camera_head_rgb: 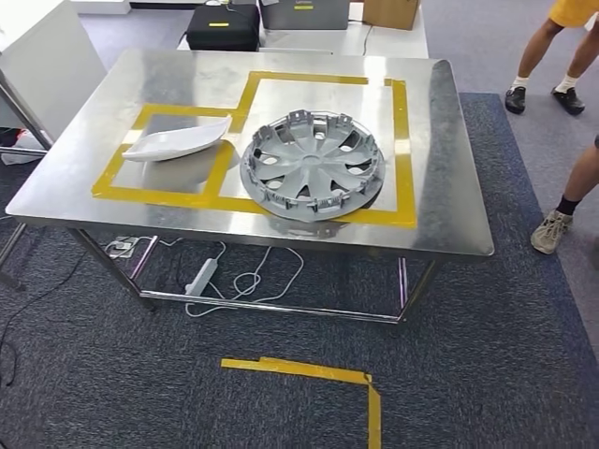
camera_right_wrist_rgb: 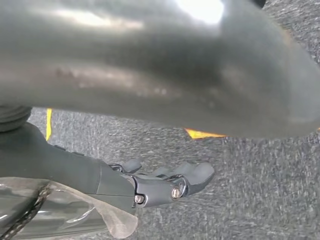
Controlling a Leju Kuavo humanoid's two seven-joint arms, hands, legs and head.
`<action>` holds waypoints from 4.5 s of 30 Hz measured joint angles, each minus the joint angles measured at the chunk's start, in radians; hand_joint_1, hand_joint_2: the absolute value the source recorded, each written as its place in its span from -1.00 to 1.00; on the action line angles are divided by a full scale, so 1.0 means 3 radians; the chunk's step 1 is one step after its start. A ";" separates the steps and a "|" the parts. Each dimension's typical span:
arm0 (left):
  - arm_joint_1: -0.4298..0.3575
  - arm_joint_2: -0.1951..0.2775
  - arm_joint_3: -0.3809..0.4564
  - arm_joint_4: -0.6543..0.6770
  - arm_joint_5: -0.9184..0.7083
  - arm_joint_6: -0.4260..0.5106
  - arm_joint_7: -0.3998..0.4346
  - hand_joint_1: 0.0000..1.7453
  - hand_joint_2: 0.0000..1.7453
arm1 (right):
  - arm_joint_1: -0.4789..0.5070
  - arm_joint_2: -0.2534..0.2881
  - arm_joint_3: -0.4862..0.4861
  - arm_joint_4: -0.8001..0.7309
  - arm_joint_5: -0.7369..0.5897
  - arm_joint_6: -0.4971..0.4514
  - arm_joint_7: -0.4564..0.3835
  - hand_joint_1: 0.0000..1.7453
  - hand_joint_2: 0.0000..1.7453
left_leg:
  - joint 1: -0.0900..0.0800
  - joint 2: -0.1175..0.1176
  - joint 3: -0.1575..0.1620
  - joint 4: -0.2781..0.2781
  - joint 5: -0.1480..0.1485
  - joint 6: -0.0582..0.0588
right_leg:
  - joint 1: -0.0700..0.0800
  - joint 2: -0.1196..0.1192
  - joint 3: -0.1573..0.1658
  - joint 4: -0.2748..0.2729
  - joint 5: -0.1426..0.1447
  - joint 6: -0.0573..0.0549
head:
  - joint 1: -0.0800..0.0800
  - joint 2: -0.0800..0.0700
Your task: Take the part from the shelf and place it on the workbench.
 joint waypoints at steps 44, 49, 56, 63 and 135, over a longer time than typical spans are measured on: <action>0.0029 0.0168 0.0007 0.1308 -0.0827 -0.0385 0.0318 -1.00 -1.00 | 0.0180 0.0016 0.0294 -0.0240 -0.0338 -0.0082 0.0145 -1.00 -1.00 | -0.0027 0.0030 -0.0266 -0.0312 0.0282 0.0127 | -0.0018 0.0012 -0.0106 0.0702 -0.0283 0.0117 | 0.0039 0.0000; 0.0043 0.0172 0.0007 0.1347 -0.0999 -0.0472 0.0420 -1.00 -1.00 | 0.0159 0.0017 0.0305 -0.0240 -0.0275 -0.0055 0.0114 -1.00 -1.00 | -0.0042 0.0032 -0.0382 -0.0265 0.0412 0.0061 | 0.0004 0.0015 0.0414 -0.0140 -0.0259 0.0070 | 0.0034 0.0000; 0.0080 0.0213 0.0005 0.1417 -0.1199 -0.0678 0.0484 -1.00 -1.00 | 0.0148 0.0024 0.0300 -0.0231 -0.0216 -0.0052 0.0087 -1.00 -1.00 | -0.0006 -0.0001 -0.0567 0.0589 -0.0244 -0.0055 | -0.0012 -0.0018 0.0171 -0.0138 -0.0069 -0.0042 | 0.0019 0.0000; 0.0078 0.0246 0.0004 0.1436 -0.1280 -0.0755 0.0458 -1.00 -1.00 | 0.0145 0.0024 0.0301 -0.0230 -0.0223 -0.0071 0.0079 -1.00 -1.00 | -0.0008 -0.0007 0.0138 -0.0279 0.0036 -0.0001 | -0.0002 -0.0021 -0.0023 -0.0037 0.0072 0.0023 | 0.0020 0.0000; 0.0047 0.0504 0.0418 0.1523 -0.1695 -0.0993 0.0594 -1.00 -1.00 | -0.0235 -0.0030 -0.0465 0.0324 0.1011 0.0122 -0.0578 -1.00 -1.00 | -0.0024 -0.0217 -0.0217 -0.0230 0.0198 0.0144 | -0.0033 0.0063 -0.0192 0.0696 -0.0354 0.0103 | 0.0018 0.0000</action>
